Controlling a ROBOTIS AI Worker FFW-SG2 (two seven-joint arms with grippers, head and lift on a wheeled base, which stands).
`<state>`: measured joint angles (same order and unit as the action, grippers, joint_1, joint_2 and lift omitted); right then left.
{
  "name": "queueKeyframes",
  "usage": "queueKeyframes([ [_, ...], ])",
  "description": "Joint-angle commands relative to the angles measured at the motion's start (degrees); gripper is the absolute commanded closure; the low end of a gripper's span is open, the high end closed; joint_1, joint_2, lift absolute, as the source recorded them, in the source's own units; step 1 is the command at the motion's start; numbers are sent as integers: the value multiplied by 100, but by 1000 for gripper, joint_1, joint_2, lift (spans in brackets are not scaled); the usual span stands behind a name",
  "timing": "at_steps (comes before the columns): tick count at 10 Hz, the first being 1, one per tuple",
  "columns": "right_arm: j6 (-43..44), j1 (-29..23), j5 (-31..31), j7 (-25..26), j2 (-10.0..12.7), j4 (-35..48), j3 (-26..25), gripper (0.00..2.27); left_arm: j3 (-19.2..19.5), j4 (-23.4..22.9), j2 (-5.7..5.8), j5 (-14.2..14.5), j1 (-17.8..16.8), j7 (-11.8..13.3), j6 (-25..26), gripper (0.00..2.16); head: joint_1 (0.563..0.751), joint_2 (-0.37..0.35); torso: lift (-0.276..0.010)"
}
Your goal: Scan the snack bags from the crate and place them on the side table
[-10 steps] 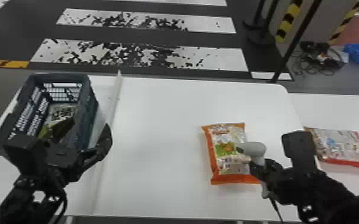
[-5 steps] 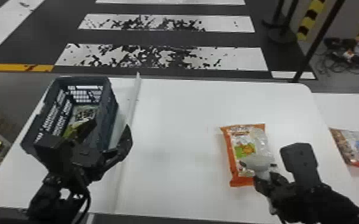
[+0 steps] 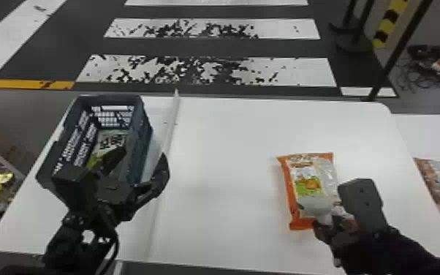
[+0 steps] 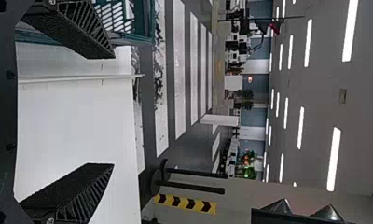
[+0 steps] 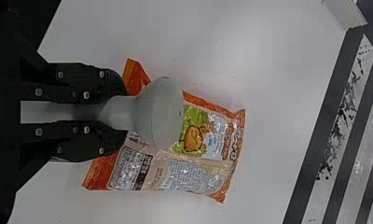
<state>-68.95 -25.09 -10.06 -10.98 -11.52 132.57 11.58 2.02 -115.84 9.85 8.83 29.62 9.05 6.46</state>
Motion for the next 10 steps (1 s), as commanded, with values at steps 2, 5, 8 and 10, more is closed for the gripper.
queueKeyframes([
  [2, 8, 13, -5, -1, 1, 15, 3, 2250, 0, 0, 0, -4, 9, 0, 0, 36, 695, 58, -50],
  [5, 8, 136, -14, 105, 1, -3, -323, 2250, 0, 0, 0, -4, 18, 0, -17, 36, 695, 50, -50],
  [8, 79, 523, 250, 149, 10, -451, -1122, 2250, 0, 9, 0, 13, 26, 9, -70, 36, 695, -20, -50],
  [10, 272, 839, 355, 149, 1, -1014, -1456, 2250, 0, -9, -9, 13, 35, 9, -70, 36, 695, -89, -50],
])
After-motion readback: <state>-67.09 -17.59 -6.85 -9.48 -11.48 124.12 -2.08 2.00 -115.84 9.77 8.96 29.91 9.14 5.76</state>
